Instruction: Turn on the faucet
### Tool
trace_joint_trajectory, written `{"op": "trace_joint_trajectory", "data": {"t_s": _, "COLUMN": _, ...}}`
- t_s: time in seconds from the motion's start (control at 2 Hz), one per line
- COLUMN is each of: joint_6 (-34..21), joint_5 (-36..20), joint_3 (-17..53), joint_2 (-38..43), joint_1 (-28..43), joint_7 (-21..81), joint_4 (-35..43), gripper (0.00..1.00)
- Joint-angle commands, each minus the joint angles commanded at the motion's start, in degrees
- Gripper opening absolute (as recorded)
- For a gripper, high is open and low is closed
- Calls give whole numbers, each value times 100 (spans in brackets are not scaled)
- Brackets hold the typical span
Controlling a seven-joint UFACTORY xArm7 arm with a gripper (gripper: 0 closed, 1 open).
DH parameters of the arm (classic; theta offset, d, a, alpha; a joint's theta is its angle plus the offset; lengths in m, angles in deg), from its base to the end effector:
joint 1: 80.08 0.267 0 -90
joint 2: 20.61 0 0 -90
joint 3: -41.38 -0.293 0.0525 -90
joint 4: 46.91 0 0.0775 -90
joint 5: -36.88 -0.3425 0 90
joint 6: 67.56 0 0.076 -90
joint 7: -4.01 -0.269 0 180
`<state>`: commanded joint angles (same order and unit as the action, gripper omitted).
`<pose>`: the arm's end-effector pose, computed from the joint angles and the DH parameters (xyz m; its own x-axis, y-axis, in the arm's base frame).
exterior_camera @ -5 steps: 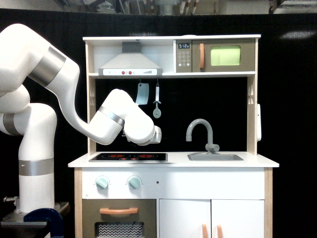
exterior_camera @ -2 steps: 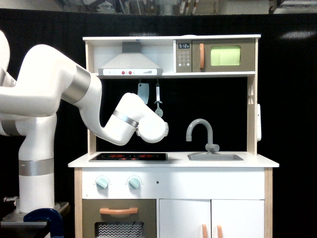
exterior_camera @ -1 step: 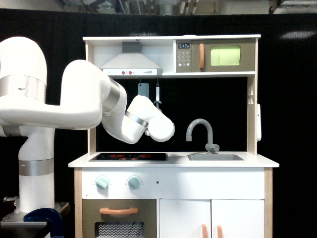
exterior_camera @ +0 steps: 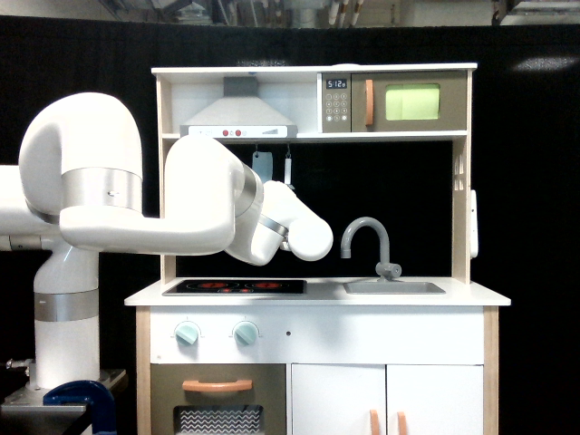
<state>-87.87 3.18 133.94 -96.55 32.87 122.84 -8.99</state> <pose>0.3830 0.3290 0.2190 0.0081 0.0516 0.9986 0.9993 0.0347 -0.0099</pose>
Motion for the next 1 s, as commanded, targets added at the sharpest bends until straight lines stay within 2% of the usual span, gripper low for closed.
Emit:
{"op": "trace_joint_trajectory", "data": {"t_s": 0.5, "joint_6": 11, "joint_5": 259, "joint_3": 124, "joint_2": -128, "joint_1": 298, "joint_7": -155, "joint_4": 316, "gripper": 100}}
{"op": "trace_joint_trajectory", "data": {"t_s": 1.0, "joint_6": -536, "joint_5": 714, "joint_3": 286, "joint_2": -101, "joint_1": 94, "joint_7": -491, "joint_4": 658, "gripper": 100}}
